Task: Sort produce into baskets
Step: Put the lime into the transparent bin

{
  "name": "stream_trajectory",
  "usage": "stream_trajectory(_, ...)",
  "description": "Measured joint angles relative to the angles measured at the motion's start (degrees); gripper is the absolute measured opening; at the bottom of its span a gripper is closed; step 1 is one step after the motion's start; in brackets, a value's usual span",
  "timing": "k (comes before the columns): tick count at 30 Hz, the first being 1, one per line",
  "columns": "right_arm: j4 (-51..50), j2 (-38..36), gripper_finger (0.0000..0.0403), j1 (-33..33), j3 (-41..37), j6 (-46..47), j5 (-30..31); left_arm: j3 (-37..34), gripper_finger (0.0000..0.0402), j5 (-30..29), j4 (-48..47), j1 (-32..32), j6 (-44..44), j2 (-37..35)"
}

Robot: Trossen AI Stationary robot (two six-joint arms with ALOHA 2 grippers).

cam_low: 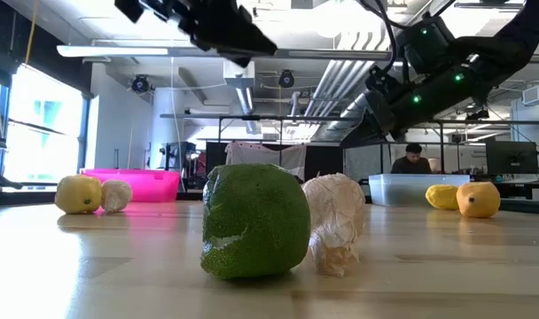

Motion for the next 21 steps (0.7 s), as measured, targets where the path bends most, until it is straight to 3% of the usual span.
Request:
stream_trajectory(10, 1.7, 0.0, 0.0, 0.0, 0.0, -1.3, -3.5, 4.7, 0.0014, -15.7, -7.2, -8.8, -1.4, 0.1)
stream_trajectory(21, 7.5, 0.1, 0.0, 1.1, -1.2, -2.5, -4.4, 7.0, 0.0091, -17.3, -11.8, -15.3, -11.5, 1.7)
